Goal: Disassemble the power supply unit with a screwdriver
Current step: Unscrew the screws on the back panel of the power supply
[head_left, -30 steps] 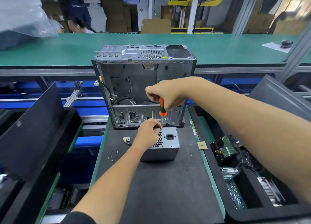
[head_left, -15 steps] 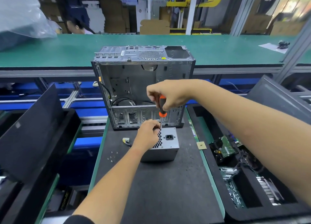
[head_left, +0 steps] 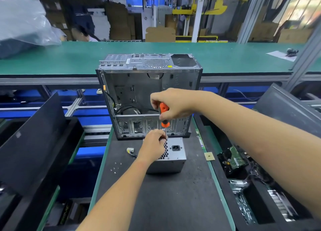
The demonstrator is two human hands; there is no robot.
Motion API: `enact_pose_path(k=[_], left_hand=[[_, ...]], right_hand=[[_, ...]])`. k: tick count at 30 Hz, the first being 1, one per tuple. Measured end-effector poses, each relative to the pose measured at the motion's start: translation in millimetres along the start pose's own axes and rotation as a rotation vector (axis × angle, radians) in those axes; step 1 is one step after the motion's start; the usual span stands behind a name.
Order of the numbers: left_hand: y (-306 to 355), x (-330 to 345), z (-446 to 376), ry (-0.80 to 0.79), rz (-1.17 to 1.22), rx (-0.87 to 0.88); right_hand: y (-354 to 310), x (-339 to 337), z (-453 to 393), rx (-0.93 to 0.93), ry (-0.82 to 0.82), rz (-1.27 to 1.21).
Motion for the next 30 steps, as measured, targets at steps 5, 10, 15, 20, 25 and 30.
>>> enact_pose_path(k=[5, 10, 15, 20, 25, 30], left_hand=[[-0.8, 0.1, 1.1, 0.006, 0.001, 0.014], [-0.6, 0.2, 1.0, 0.009, -0.004, 0.017], [2.0, -1.0, 2.4, -0.005, -0.006, -0.009], [0.9, -0.1, 1.4, 0.004, -0.017, -0.023], [0.1, 0.3, 0.2, 0.016, -0.023, -0.008], [-0.1, 0.3, 0.9, 0.010, -0.024, -0.012]], right_hand=[[2.4, 4.7, -3.6, 0.119, -0.046, -0.098], [10.1, -0.3, -12.6, 0.246, 0.014, 0.180], [2.1, 0.1, 0.7, 0.115, -0.145, 0.059], [16.5, -0.1, 1.8, 0.282, -0.044, 0.247], [8.2, -1.2, -0.1, 0.045, 0.003, 0.108], [7.4, -1.1, 8.2, 0.052, 0.003, -0.084]])
Point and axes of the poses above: each hand's wrist, its own z-axis away from the middle knuckle, its own x-axis out of the palm, y = z × x, the point moved 6 cm from there along -z, towards the middle knuckle, and after that the axes turned 4 degrees about y, right-handed, at the moved point
